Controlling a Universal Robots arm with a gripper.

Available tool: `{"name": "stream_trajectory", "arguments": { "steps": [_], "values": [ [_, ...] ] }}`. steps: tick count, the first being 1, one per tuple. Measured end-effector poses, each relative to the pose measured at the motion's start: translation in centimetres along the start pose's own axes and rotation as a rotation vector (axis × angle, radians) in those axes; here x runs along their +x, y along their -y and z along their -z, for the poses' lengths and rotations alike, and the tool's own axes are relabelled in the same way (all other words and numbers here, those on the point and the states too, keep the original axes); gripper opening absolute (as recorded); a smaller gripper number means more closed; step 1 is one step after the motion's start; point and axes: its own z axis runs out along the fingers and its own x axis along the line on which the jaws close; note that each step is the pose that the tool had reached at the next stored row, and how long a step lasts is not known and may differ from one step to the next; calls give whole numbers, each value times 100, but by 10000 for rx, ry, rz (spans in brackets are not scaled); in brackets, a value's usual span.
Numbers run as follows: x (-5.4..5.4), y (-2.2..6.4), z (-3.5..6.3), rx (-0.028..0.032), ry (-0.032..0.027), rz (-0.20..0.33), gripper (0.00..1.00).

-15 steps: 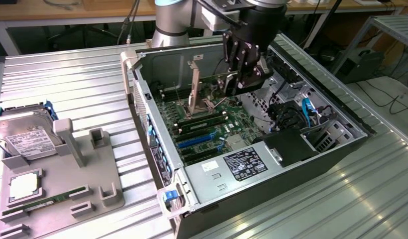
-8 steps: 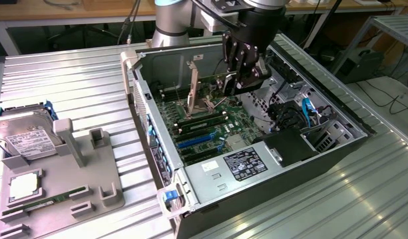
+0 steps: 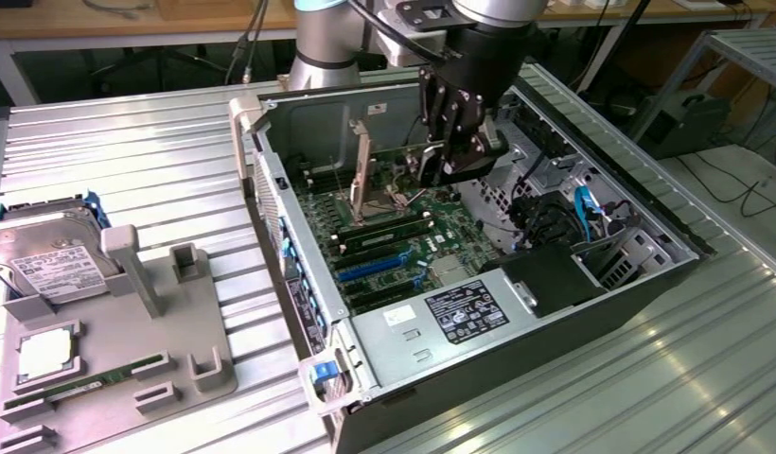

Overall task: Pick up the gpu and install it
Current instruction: 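Insert the gpu into the slot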

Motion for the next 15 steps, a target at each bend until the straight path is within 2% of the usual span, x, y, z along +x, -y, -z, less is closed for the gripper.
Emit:
{"name": "stream_trajectory", "arguments": {
  "steps": [2, 9, 15],
  "values": [
    [2, -25, -19, 0, 18, -28, 29],
    [9, -129, -108, -22, 17, -19, 29],
    [7, -158, -150, -27, 22, 185, 29]
  ]
}}
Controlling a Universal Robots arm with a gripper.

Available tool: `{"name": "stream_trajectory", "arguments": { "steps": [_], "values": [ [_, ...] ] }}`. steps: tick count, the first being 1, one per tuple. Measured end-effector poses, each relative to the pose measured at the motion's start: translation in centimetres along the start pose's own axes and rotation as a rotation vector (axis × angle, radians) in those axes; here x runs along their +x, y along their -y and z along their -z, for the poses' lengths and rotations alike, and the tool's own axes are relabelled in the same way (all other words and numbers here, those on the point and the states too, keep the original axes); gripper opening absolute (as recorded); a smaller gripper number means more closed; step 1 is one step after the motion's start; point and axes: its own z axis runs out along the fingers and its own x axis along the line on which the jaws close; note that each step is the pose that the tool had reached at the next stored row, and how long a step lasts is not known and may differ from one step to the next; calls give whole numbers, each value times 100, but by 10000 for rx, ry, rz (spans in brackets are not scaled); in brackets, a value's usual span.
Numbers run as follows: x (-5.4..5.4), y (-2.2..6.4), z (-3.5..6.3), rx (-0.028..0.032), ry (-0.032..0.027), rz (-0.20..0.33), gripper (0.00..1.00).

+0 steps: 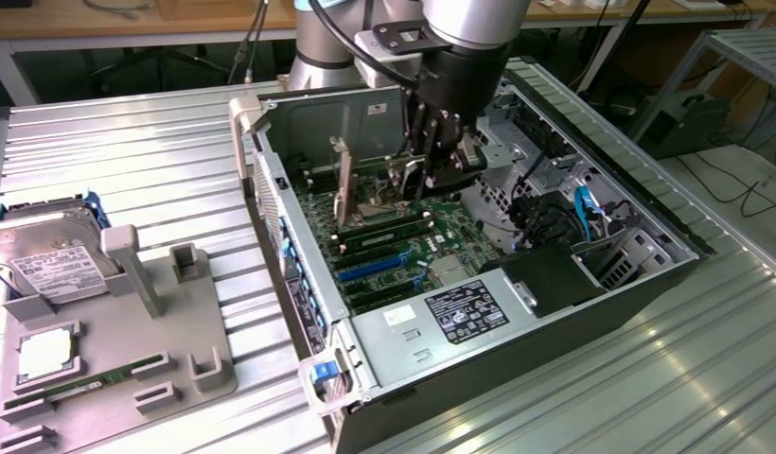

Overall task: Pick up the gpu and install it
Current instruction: 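Insert the gpu into the slot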

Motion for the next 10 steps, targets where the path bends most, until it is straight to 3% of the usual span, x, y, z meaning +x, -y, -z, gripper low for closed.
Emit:
{"name": "stream_trajectory", "arguments": {
  "steps": [10],
  "values": [
    [-5, -73, -98, -3, 1, 48, 29]
  ]
}}
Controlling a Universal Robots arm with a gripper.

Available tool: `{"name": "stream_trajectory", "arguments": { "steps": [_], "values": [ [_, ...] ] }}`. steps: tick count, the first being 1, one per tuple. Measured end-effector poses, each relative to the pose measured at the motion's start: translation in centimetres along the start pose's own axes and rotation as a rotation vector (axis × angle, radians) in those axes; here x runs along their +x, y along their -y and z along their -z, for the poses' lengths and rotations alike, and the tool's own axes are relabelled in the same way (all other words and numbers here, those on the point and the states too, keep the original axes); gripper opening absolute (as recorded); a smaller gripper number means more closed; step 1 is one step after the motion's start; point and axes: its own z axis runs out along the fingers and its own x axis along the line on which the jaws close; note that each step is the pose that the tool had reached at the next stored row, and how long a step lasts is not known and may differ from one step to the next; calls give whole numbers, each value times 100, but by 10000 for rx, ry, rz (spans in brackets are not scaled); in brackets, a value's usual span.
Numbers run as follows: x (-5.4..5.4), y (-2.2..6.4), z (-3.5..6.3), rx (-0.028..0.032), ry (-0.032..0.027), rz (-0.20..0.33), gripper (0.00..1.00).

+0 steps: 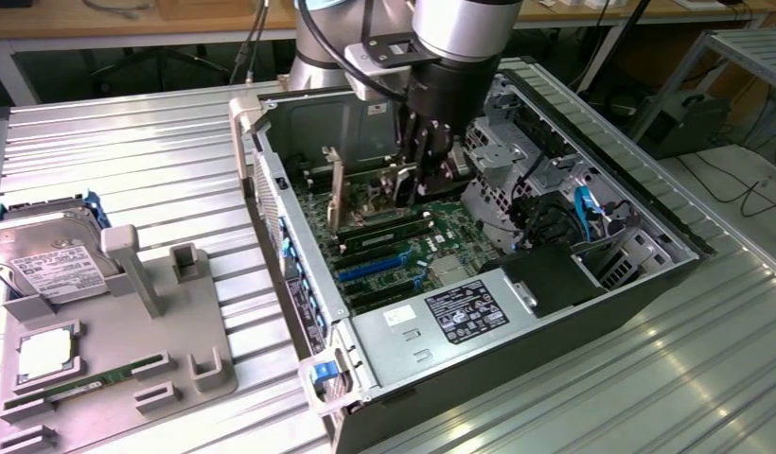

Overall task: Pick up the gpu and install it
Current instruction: 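Insert the gpu into the slot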

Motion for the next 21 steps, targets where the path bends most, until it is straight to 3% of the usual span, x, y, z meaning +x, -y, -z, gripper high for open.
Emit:
{"name": "stream_trajectory", "arguments": {
  "steps": [14, 21],
  "values": [
    [-11, -46, -212, -22, -1, -2, 29],
    [-9, -61, -277, -94, 0, 112, 29]
  ]
}}
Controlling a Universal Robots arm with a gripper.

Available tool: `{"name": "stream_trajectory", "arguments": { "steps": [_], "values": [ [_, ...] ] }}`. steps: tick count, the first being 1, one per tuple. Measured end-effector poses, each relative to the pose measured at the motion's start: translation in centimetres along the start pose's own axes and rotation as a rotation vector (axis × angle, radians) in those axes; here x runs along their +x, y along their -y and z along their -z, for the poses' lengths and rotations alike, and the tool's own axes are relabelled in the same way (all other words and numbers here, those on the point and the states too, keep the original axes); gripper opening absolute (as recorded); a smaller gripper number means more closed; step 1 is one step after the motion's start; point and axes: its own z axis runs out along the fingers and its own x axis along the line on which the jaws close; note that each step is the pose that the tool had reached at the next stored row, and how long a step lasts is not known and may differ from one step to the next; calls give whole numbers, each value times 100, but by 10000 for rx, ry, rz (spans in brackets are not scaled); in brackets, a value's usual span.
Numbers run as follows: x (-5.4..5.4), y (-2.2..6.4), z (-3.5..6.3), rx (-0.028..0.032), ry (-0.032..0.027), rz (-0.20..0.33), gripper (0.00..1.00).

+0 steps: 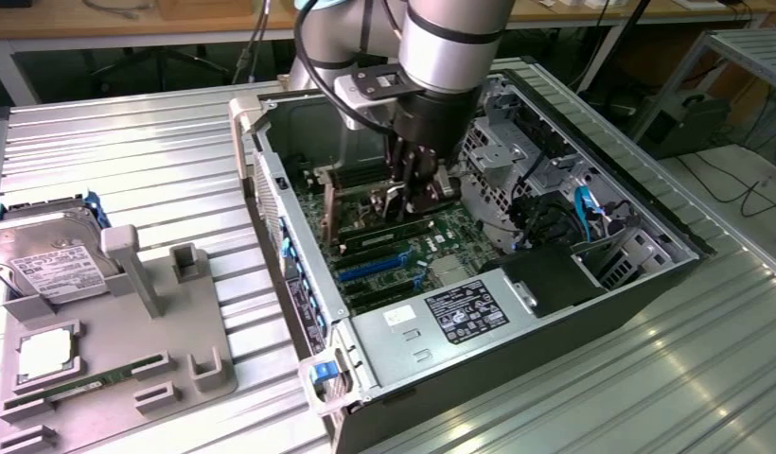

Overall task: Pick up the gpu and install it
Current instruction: 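Insert the gpu into the slot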

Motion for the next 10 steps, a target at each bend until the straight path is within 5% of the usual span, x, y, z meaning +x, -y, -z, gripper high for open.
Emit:
{"name": "stream_trajectory", "arguments": {
  "steps": [10],
  "values": [
    [3, -6, -97, -57, 0, 118, 29]
  ]
}}
